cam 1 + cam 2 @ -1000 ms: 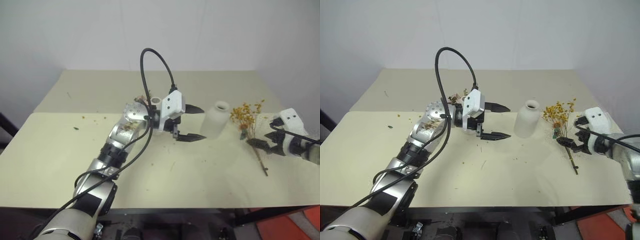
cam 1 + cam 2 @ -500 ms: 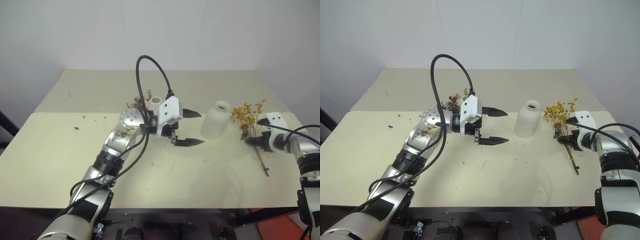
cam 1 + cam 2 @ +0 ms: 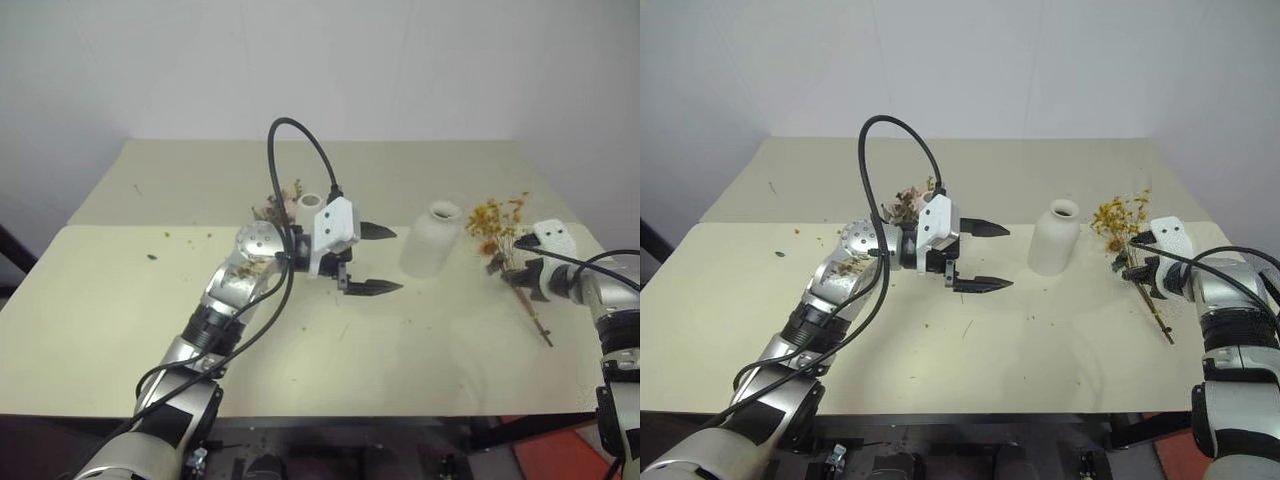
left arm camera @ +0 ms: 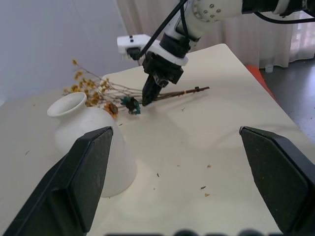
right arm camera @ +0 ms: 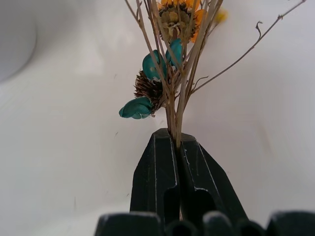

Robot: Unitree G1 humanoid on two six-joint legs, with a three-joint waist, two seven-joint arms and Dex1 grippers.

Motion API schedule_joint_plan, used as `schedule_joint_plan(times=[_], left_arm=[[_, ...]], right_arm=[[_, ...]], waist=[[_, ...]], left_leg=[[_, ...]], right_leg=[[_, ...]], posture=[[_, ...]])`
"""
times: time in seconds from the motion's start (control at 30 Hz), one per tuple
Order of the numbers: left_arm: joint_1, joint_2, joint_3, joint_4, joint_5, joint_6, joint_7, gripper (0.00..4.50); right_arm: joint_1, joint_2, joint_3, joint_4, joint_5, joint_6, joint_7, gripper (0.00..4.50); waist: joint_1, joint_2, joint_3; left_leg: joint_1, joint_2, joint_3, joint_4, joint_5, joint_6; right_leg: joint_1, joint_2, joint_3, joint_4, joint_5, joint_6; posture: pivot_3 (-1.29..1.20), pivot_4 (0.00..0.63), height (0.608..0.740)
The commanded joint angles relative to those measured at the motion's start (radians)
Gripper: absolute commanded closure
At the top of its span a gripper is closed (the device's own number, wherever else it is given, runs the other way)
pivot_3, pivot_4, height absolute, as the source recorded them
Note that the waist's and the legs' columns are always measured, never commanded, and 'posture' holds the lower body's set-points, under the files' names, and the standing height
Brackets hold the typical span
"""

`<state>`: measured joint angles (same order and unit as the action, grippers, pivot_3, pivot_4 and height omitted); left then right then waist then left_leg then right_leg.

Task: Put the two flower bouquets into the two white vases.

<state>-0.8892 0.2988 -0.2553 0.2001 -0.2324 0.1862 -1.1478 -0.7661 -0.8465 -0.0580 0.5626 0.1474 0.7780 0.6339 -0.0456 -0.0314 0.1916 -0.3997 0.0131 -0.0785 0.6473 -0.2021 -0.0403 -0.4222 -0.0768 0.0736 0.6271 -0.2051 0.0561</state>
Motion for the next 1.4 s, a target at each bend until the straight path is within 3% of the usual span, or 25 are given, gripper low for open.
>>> schedule_joint_plan(times=[0.03, 0.17, 0.33, 0.5, 0.67, 1.03, 1.4], left_arm=[[-0.02, 0.012, 0.027, -0.015, -0.009, -0.008, 0.003, 0.0], [-0.017, 0.02, 0.039, -0.009, -0.018, 0.0, 0.006, 0.0], [-0.019, 0.022, 0.069, -0.001, -0.043, 0.01, 0.003, 0.0], [-0.029, 0.016, 0.111, 0.016, -0.059, 0.021, 0.042, 0.0], [-0.015, 0.03, 0.122, 0.001, -0.055, 0.027, 0.062, 0.0], [0.031, 0.057, 0.137, -0.075, -0.074, 0.088, 0.088, 0.0], [0.029, 0.059, 0.133, -0.076, -0.077, 0.096, 0.094, 0.0]], right_arm=[[0.02, -0.005, -0.152, -0.193, 0.03, 0.004, -0.114, 4.47], [-0.02, 0.094, -0.336, -0.355, 0.098, -0.128, -0.266, 4.47], [-0.105, 0.234, -0.383, -0.436, 0.205, -0.336, -0.247, 4.47], [-0.219, 0.344, -0.372, -0.247, 0.189, -0.618, -0.275, 4.47], [-0.308, 0.39, -0.375, -0.024, 0.223, -0.76, -0.231, 4.47], [-0.299, 0.457, -0.358, 0.021, 0.261, -0.874, -0.207, 4.47], [-0.243, 0.516, -0.327, -0.1, 0.3, -0.797, -0.232, 4.47]], waist=[[-0.001, 0.001, 0.0], [-0.007, 0.001, 0.0], [-0.018, 0.001, 0.0], [-0.022, 0.001, 0.0], [-0.023, 0.002, 0.0], [-0.025, 0.004, 0.001], [-0.024, 0.004, 0.001]], left_leg=[[0.0, 0.0, 0.0, 0.0, 0.0, 0.0], [0.001, 0.0, 0.0, 0.0, 0.0, 0.0], [0.001, 0.0, 0.0, 0.0, 0.0, 0.0], [0.001, 0.0, 0.0, 0.0, 0.0, 0.0], [0.001, 0.0, 0.0, -0.001, 0.0, 0.0], [0.001, 0.0, -0.001, -0.002, 0.0, 0.0], [0.001, 0.0, -0.001, -0.002, 0.0, 0.0]], right_leg=[[0.0, 0.0, 0.0, 0.0, 0.0, 0.0], [0.0, 0.0, 0.0, 0.001, 0.0, 0.0], [0.0, 0.0, 0.0, 0.001, 0.0, 0.0], [0.0, 0.0, 0.0, 0.001, 0.0, 0.0], [0.0, 0.0, 0.0, 0.001, 0.001, -0.001], [-0.001, 0.0, 0.0, 0.002, 0.001, -0.001], [-0.001, 0.0, 0.0, 0.002, 0.001, -0.001]], posture=[[0.0, 0.15, 0.74], [0.0, 0.15, 0.74], [0.0, 0.15, 0.74], [0.0, 0.15, 0.74], [0.0, 0.15, 0.74], [0.0, 0.15, 0.74], [0.0, 0.15, 0.74]])
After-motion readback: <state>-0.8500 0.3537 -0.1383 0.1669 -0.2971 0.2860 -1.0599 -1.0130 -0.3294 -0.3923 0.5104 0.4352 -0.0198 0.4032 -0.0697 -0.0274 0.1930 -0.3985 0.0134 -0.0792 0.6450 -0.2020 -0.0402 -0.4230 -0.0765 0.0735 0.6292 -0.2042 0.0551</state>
